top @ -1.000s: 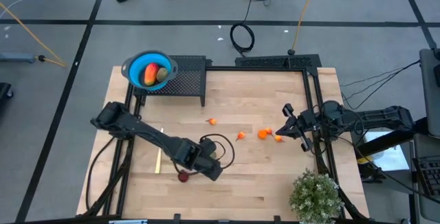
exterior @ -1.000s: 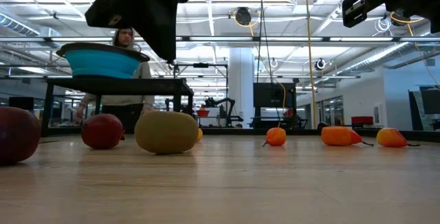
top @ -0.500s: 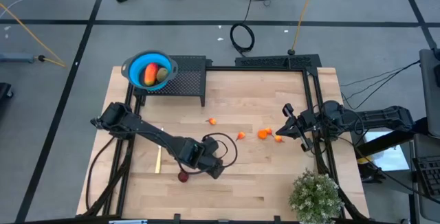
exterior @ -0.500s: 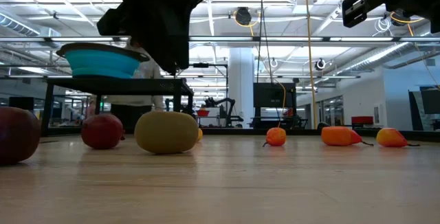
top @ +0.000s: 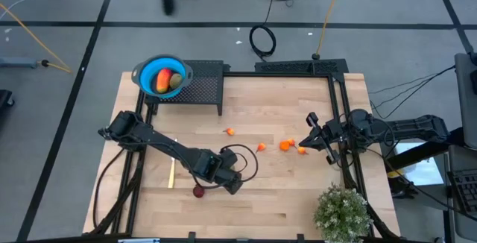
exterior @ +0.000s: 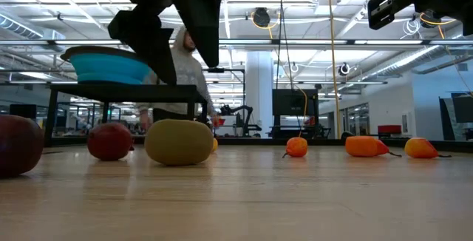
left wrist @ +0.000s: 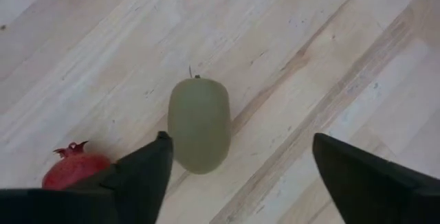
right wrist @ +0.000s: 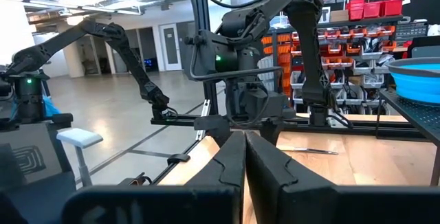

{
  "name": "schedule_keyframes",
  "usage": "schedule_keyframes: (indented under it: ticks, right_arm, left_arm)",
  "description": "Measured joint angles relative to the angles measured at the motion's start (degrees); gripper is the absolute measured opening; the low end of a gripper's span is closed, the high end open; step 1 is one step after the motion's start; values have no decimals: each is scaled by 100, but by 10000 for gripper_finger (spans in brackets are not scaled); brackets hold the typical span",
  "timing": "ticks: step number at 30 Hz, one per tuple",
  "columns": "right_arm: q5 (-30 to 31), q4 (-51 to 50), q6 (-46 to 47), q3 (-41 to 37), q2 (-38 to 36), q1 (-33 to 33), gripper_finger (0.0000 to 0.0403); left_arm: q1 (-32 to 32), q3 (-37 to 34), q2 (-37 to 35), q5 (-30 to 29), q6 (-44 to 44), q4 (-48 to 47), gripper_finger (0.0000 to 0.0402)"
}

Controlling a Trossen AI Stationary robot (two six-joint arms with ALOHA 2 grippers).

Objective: Pick & Place Fruit
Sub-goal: Put the kiwi into the blue strainer bowl on the shelf

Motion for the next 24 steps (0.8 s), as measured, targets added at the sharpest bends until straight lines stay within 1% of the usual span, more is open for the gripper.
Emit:
schedule_keyframes:
  ticks: [4, 6, 12, 16, 24]
  right_arm:
    - [0, 1, 0, 0, 0, 0, 4]
    - [0, 0, 0, 0, 0, 0, 4]
    - [0, 2, 0, 0, 0, 0, 4]
    - [0, 2, 0, 0, 0, 0, 4]
    - [0, 2, 0, 0, 1, 0, 4]
  left_arm:
    - [0, -160, -5, 72, 116, 12, 387]
    - [0, -272, -5, 166, 124, 14, 396]
    - [0, -514, -5, 158, 135, 104, 383]
    - [0, -645, -7, 11, 227, 221, 373]
    - [91, -1123, -9, 8, 275, 996, 381]
